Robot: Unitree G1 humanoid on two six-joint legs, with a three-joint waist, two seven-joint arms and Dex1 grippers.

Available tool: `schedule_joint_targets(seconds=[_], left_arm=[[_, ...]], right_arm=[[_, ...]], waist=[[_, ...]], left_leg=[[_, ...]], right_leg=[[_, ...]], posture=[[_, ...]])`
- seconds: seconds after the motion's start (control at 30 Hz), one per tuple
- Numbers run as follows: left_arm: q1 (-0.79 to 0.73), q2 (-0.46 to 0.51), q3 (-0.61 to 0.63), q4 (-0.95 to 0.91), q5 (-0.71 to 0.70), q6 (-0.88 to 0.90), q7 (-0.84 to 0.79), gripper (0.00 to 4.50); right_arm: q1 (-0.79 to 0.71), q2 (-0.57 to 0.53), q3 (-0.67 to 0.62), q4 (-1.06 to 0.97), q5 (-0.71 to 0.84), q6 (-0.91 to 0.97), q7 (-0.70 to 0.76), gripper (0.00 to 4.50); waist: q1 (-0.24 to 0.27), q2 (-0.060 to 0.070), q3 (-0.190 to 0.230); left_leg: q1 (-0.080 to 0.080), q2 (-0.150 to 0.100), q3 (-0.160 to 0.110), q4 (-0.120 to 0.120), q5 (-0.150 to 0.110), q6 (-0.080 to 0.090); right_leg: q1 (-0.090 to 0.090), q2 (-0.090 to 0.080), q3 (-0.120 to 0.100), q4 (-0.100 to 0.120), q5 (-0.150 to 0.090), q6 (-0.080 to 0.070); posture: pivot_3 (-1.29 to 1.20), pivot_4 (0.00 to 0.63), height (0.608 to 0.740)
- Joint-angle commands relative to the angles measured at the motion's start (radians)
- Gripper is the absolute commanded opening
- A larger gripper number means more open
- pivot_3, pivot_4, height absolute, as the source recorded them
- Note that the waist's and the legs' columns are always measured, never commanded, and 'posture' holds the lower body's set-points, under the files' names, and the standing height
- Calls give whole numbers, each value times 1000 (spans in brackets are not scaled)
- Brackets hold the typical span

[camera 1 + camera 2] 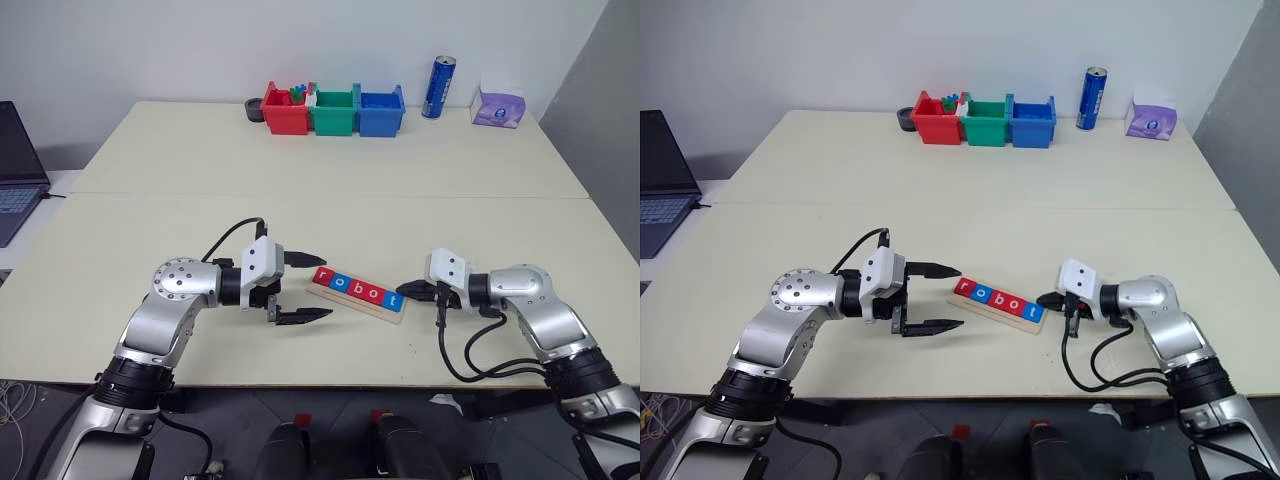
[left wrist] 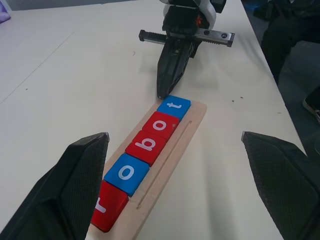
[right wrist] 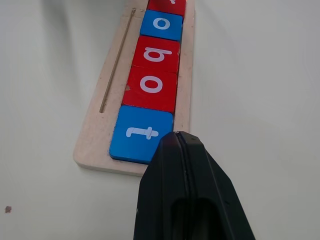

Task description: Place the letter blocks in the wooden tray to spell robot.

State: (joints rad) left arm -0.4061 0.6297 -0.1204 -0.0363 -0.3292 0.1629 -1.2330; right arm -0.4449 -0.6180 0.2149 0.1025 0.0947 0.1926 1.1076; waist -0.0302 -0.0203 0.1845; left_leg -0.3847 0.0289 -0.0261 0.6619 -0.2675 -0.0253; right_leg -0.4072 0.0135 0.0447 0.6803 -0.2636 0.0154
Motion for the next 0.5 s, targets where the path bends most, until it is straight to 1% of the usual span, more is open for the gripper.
schedule_joint_targets(seconds=[0.03,0.23,0.37,0.5], left_arm=[[-15,-4,3,-10,-1,-22,1,4500],[-4,-2,7,-13,-4,-25,-1,4500],[4,-2,8,-12,-4,-28,0,4500],[15,6,14,-15,-8,-29,0,4500]], right_arm=[[-8,-24,-45,-53,33,24,1,14],[25,-98,-80,-123,89,122,39,14],[85,-147,-68,-184,110,172,76,14],[121,-159,-60,-245,138,224,93,14]], waist=[[0,0,0],[1,0,0],[1,0,0],[-1,0,0]], left_leg=[[0,0,0,0,0,0],[0,0,0,0,0,0],[0,0,0,0,0,0],[0,0,0,0,0,0]], right_leg=[[0,0,0,0,0,0],[0,0,0,0,0,0],[0,0,0,0,0,0],[0,0,0,0,0,0]], posture=[[0,150,740],[0,150,740],[0,150,740],[0,150,740]])
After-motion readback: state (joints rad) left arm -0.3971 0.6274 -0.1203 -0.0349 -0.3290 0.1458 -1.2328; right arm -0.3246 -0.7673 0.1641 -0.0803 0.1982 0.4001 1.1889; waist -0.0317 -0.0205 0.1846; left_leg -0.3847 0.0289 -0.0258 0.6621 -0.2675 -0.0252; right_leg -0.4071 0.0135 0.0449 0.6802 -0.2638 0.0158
